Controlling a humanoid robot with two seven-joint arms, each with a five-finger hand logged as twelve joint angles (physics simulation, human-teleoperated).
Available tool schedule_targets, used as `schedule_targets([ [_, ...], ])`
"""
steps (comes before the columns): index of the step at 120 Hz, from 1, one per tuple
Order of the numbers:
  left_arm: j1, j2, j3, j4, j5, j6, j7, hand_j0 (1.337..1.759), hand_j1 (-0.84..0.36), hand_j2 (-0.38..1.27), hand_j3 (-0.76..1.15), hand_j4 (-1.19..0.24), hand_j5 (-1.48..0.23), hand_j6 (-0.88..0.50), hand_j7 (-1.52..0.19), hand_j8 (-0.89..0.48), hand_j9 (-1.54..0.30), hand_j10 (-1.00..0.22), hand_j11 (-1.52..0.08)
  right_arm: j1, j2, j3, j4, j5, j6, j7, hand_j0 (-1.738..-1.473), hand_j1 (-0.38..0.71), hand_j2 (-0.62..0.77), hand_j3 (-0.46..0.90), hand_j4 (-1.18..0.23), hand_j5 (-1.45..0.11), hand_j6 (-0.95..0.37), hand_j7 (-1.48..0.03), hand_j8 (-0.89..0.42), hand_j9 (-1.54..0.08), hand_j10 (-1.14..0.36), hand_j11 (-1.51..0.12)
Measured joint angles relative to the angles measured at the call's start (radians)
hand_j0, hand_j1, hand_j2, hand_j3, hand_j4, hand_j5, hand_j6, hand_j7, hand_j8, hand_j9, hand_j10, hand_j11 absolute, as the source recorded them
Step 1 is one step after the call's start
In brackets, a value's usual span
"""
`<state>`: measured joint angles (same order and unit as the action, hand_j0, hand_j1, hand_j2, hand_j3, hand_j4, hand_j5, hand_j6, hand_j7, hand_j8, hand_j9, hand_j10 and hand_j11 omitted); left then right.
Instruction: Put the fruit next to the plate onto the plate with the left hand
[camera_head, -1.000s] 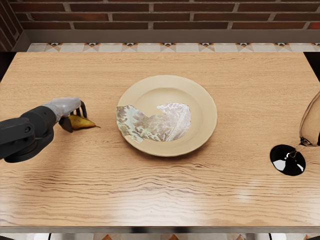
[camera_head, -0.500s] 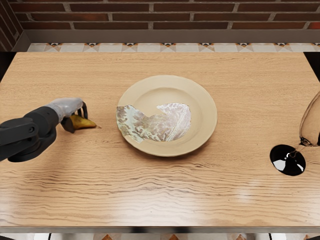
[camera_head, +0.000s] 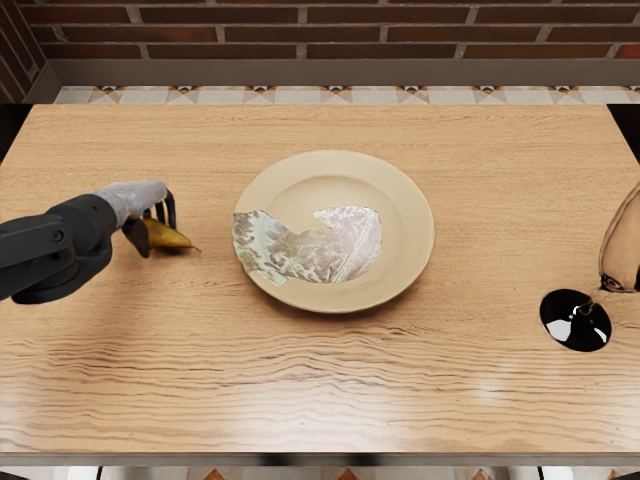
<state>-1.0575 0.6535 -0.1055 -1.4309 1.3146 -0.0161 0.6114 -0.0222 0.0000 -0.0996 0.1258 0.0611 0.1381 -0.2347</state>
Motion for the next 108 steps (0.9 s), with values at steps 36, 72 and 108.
schedule_targets([
  [36, -0.062, -0.003, -0.03, -0.002, -0.057, -0.024, -0.001, 1.656, -0.34, 0.41, 0.0, -0.67, -0.93, -0.49, -0.92, -0.49, -0.91, -0.69, -0.91, 0.0, 0.0, 0.0, 0.0, 0.0, 0.0, 0.0, -1.658, -0.35, 0.0, 0.0, 0.0, 0.0, 0.0, 0.0, 0.0, 0.0, 0.0, 0.0],
  [72, -0.119, -0.009, -0.1, -0.006, -0.107, -0.046, -0.001, 1.657, -0.36, 0.48, 0.0, -0.68, -0.93, -0.5, -0.91, -0.5, -0.91, -0.69, -0.91, -0.001, 0.0, 0.0, 0.0, 0.0, 0.0, 0.0, -1.658, -0.35, 0.0, 0.0, 0.0, 0.0, 0.0, 0.0, 0.0, 0.0, 0.0, 0.0],
  [108, -0.139, -0.048, -0.165, -0.007, -0.147, -0.094, -0.001, 1.657, -0.37, 0.5, 0.0, -0.69, -0.93, -0.51, -0.91, -0.51, -0.91, -0.69, -0.91, -0.001, 0.0, 0.0, 0.0, 0.0, 0.0, 0.0, -1.658, -0.35, 0.0, 0.0, 0.0, 0.0, 0.0, 0.0, 0.0, 0.0, 0.0, 0.0],
])
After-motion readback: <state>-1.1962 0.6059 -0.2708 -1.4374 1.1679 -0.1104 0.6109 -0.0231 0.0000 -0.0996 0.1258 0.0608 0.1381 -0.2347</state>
